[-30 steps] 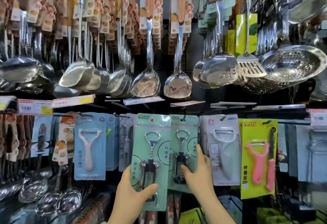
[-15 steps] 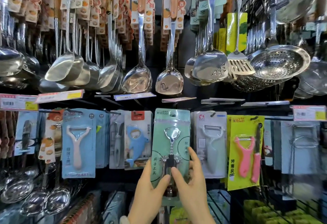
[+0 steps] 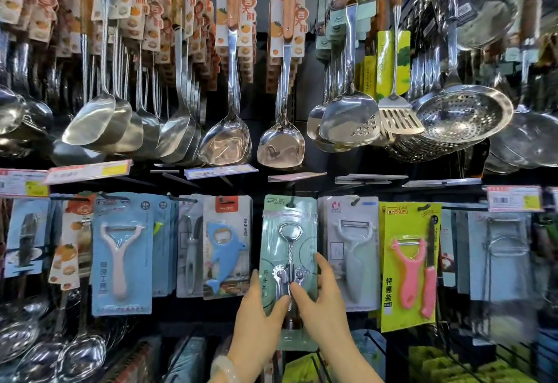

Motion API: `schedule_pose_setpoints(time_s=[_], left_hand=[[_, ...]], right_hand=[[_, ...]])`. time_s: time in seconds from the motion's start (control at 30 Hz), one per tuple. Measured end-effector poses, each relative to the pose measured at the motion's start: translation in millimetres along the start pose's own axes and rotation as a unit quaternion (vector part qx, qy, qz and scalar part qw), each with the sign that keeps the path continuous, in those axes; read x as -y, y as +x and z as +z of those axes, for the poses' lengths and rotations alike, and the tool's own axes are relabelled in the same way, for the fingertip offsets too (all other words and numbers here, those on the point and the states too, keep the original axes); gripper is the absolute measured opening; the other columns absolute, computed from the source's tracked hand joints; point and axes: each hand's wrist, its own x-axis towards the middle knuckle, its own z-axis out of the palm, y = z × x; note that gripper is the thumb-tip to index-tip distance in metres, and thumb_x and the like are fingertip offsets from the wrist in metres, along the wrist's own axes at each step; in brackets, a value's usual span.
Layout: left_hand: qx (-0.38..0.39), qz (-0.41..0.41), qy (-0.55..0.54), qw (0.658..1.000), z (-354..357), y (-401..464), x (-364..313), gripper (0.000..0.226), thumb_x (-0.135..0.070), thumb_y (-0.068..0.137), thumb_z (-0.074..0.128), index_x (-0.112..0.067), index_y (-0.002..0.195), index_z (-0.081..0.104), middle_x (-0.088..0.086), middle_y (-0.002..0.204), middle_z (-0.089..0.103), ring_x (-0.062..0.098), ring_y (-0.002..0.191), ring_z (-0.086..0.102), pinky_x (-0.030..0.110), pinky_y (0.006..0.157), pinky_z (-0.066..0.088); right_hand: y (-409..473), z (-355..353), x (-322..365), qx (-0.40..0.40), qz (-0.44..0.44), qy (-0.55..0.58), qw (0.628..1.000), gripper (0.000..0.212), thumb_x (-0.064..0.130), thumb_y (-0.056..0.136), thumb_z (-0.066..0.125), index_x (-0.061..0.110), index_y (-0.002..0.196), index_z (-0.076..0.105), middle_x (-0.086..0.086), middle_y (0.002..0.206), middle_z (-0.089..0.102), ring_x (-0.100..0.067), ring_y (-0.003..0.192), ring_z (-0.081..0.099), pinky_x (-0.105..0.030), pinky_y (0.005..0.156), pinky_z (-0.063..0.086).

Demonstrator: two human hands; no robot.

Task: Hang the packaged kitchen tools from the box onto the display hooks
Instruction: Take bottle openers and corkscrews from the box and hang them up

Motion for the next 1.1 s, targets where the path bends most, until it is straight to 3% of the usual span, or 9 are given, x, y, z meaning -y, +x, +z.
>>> schedule_pose_setpoints(time_s=[0.1,0.2,0.3,0.37,0.43,0.5,0.67,0.9,1.1], left_hand=[[0.041,-0.034,0.093,0.994,-0.2,9.1,-5.1,0.082,-0.027,0.093,0.057,-0.009,0.152,0.004,0.006,0.154,0.024,0.022,0.143,0.023,0.028,0.113,0.023],[0.086,-0.065,0.189,0.976,1.0,17.3,-8.2,0.084,-0.028,0.094,0.053,-0.009,0.151,-0.006,0.018,0.153,0.021,0.031,0.143,0.02,0.034,0.114,0.025],[0.107,-0.071,0.267,0.955,3.1,24.4,-8.2,0.083,-0.03,0.095,0.048,-0.007,0.151,-0.009,0.017,0.153,0.021,0.035,0.139,0.023,0.036,0.111,0.029],[0.114,-0.062,0.318,0.939,5.8,25.5,-7.8,0.08,-0.032,0.095,0.044,-0.006,0.151,-0.007,0.016,0.153,0.017,0.037,0.136,0.025,0.04,0.108,0.033],[0.122,-0.069,0.357,0.923,10.7,18.3,-6.2,0.079,-0.033,0.095,0.043,-0.004,0.15,-0.006,0.017,0.153,0.015,0.036,0.136,0.025,0.043,0.107,0.034],[0.127,-0.086,0.382,0.911,17.7,4.5,-1.5,0.083,-0.031,0.095,0.046,-0.001,0.149,-0.008,0.016,0.153,0.014,0.033,0.138,0.023,0.042,0.108,0.031],[0.173,-0.093,0.453,0.869,33.8,-44.3,6.2,0.077,-0.028,0.095,0.047,-0.006,0.151,-0.003,0.015,0.157,0.004,0.032,0.144,0.011,0.043,0.114,0.021],[0.214,0.043,0.484,0.848,79.9,-98.4,-11.1,0.071,-0.029,0.094,0.049,-0.013,0.151,0.008,0.01,0.159,0.005,0.028,0.147,0.003,0.042,0.117,0.013],[0.284,0.087,0.474,0.829,158.3,-163.1,-42.1,0.067,-0.025,0.093,0.052,-0.015,0.148,0.016,0.012,0.154,0.015,0.03,0.144,0.012,0.045,0.114,0.018]], right_hand=[[7.5,-0.9,4.8,0.022,0.003,-0.077,0.997,0.067,0.018,0.094,0.054,0.023,0.148,0.016,0.0,0.149,0.03,-0.015,0.135,0.032,-0.026,0.109,0.026],[15.6,1.4,6.5,0.028,0.022,-0.138,0.99,0.069,0.02,0.097,0.048,0.024,0.151,0.005,-0.009,0.149,0.03,-0.02,0.13,0.039,-0.026,0.102,0.034],[23.7,5.9,2.0,0.044,0.038,-0.2,0.978,0.073,0.023,0.099,0.044,0.023,0.151,-0.007,-0.013,0.147,0.031,-0.023,0.117,0.05,-0.026,0.087,0.041],[22.6,8.6,-3.8,0.056,0.037,-0.241,0.968,0.078,0.023,0.098,0.045,0.019,0.15,-0.012,-0.013,0.149,0.027,-0.024,0.126,0.043,-0.028,0.096,0.038],[15.0,10.7,-12.6,0.061,0.036,-0.271,0.96,0.078,0.019,0.097,0.047,0.015,0.151,-0.009,-0.013,0.152,0.021,-0.026,0.138,0.028,-0.03,0.11,0.027],[0.8,10.2,-22.9,0.079,0.041,-0.303,0.949,0.072,0.014,0.095,0.045,0.014,0.151,-0.001,-0.014,0.155,0.016,-0.027,0.142,0.019,-0.03,0.113,0.022],[-47.4,-7.8,-48.8,0.131,0.05,-0.373,0.917,0.057,0.013,0.093,0.045,0.014,0.146,0.024,-0.009,0.146,0.029,-0.025,0.134,0.031,-0.031,0.109,0.028],[-107.5,-73.5,-61.4,0.185,0.053,-0.508,0.839,0.065,0.014,0.089,0.056,0.015,0.146,0.025,-0.01,0.149,0.024,-0.027,0.137,0.024,-0.036,0.108,0.027],[-171.0,-175.3,-75.7,0.169,0.093,-0.568,0.8,0.057,0.01,0.088,0.053,0.009,0.14,0.031,-0.015,0.142,0.032,-0.033,0.129,0.032,-0.039,0.099,0.033]])
